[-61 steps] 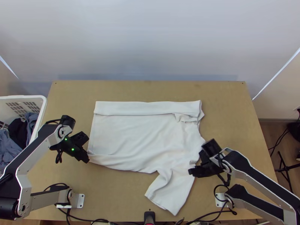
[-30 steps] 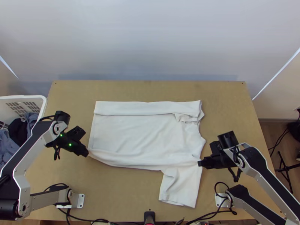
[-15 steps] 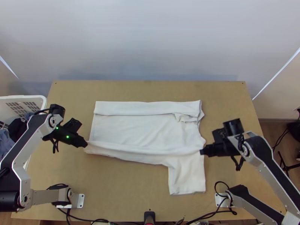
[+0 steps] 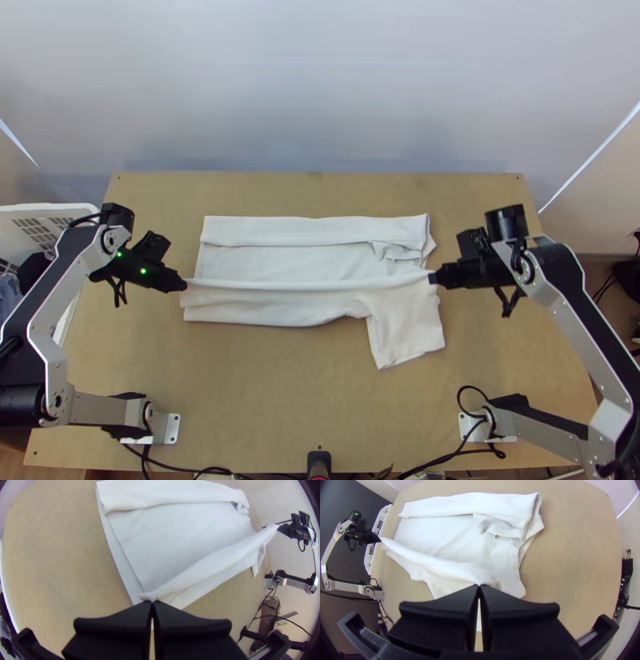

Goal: Fold the t-shirt

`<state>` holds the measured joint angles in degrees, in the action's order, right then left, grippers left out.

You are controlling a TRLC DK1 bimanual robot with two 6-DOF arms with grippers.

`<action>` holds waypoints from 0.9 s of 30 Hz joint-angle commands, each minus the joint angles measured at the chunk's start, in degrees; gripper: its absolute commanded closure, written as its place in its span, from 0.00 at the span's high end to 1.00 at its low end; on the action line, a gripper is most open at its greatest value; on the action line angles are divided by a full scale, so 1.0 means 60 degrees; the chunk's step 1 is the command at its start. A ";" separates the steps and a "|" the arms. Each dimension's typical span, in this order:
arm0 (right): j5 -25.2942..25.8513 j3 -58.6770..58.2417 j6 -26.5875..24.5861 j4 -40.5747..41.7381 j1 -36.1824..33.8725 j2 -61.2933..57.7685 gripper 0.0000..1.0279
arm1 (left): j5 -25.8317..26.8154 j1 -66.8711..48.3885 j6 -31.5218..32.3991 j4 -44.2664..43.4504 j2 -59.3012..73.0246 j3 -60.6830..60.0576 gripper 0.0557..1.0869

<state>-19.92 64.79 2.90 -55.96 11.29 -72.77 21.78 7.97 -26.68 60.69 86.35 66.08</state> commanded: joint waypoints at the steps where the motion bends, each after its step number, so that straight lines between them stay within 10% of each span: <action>1: -0.0005 0.0905 -0.0043 0.0377 -0.0124 -0.0982 0.03 | 0.0017 0.0078 0.0388 -0.0358 0.0433 0.0573 0.04; 27: -0.0034 0.3937 0.0250 0.1271 -0.0841 -0.4614 0.03 | -0.0114 -0.0244 0.1692 -0.0842 0.3216 0.4865 0.04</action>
<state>-20.14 84.51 4.03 -48.49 6.39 -96.03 21.63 7.11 -17.43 55.31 101.12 88.36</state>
